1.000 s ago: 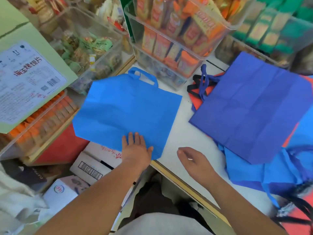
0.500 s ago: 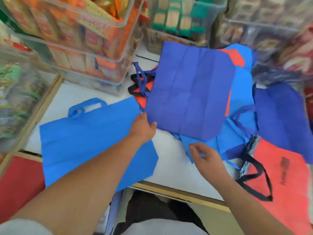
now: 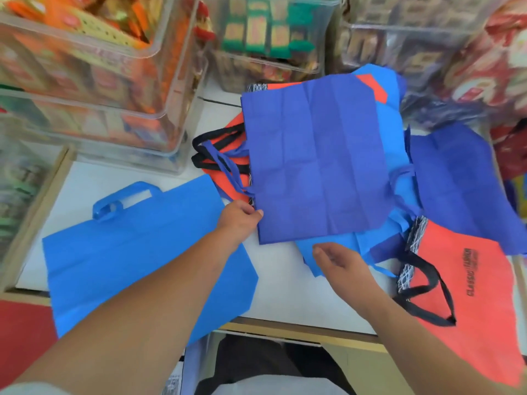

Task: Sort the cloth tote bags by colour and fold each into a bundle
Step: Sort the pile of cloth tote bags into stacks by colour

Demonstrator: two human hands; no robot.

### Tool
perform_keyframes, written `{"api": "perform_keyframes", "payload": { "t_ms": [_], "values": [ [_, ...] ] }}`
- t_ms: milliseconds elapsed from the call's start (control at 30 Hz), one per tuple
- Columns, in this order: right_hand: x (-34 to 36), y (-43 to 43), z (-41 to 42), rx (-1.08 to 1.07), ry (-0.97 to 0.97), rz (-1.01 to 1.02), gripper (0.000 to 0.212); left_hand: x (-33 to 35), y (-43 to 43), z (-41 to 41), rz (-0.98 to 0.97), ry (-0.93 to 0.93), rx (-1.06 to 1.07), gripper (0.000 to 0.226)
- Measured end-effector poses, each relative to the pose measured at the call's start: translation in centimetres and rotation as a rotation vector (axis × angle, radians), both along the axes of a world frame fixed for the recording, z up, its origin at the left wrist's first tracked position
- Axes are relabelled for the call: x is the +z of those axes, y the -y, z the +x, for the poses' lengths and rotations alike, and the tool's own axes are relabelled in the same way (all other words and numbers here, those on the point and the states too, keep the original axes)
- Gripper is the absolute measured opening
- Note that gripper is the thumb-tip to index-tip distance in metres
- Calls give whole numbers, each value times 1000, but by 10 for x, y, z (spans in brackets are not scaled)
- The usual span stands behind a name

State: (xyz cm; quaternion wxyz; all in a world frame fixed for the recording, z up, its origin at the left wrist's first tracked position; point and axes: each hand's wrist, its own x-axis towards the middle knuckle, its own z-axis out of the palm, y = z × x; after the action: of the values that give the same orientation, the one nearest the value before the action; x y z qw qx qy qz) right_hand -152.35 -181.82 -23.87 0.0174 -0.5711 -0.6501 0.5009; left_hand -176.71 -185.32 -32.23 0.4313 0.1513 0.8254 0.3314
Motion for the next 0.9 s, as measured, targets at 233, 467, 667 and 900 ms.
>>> {"api": "perform_keyframes", "payload": {
  "t_ms": [233,467,667,900],
  "values": [
    [-7,5,0,-60,-34,44,39,-1,3,53,78,226,182,46],
    [-18,3,21,128,43,326,49,23,6,79,140,173,207,14],
    [-9,9,26,-31,93,597,46,49,24,78,105,458,315,8],
    [36,-27,42,-51,12,706,60,83,15,114,127,262,-15,14]
  ]
}}
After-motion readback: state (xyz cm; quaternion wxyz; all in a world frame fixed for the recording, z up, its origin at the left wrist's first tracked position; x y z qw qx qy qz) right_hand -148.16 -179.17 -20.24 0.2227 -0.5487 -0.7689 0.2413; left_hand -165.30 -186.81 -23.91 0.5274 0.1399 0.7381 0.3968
